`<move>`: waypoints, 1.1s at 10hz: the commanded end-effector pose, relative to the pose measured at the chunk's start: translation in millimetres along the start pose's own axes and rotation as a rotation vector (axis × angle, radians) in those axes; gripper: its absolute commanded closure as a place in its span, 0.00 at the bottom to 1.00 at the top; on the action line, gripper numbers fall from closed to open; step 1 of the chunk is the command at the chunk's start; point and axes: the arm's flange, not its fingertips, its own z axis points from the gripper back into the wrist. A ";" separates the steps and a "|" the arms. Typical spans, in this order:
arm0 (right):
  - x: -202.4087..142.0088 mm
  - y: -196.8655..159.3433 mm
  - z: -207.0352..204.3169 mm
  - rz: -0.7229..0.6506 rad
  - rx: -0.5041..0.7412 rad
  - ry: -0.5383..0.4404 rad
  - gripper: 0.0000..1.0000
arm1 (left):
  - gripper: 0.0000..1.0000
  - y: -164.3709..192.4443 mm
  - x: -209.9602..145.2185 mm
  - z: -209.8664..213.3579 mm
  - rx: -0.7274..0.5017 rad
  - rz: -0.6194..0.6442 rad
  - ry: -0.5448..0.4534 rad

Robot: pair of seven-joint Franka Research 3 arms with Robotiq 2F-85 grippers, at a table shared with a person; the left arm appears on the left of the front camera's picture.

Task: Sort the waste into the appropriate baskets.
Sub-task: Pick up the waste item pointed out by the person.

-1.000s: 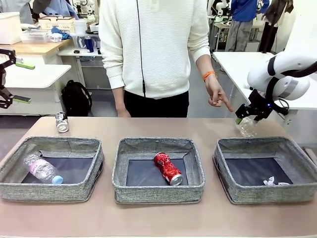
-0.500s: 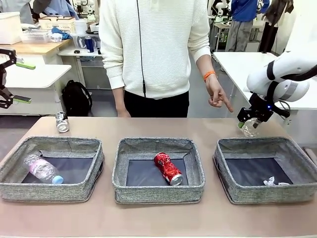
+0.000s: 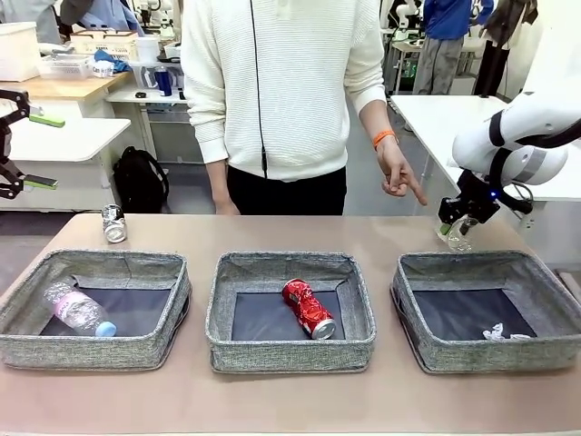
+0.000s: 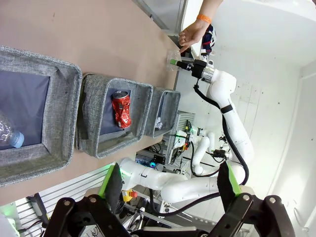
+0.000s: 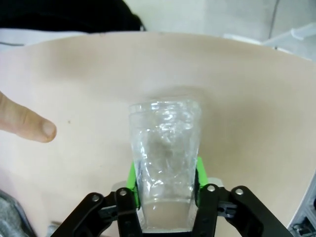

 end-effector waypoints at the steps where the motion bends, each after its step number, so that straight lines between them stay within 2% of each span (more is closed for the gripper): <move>1: 2.8 -1.5 -0.4 -0.019 -0.037 -0.010 0.80 | 0.00 -2.7 -0.8 0.5 -0.023 -0.003 0.004; 8: 4.8 -5.5 7.8 -0.027 -0.051 -0.033 0.80 | 0.00 -2.7 -0.8 0.5 -0.023 -0.003 0.004; 10: 7.5 -7.4 46.6 -0.062 -0.076 -0.057 0.80 | 0.00 -2.7 -0.8 0.5 -0.023 -0.003 0.004; 11: 4.1 -4.0 91.2 -0.102 -0.089 -0.081 0.80 | 0.00 -2.7 -0.8 0.5 -0.023 -0.003 0.004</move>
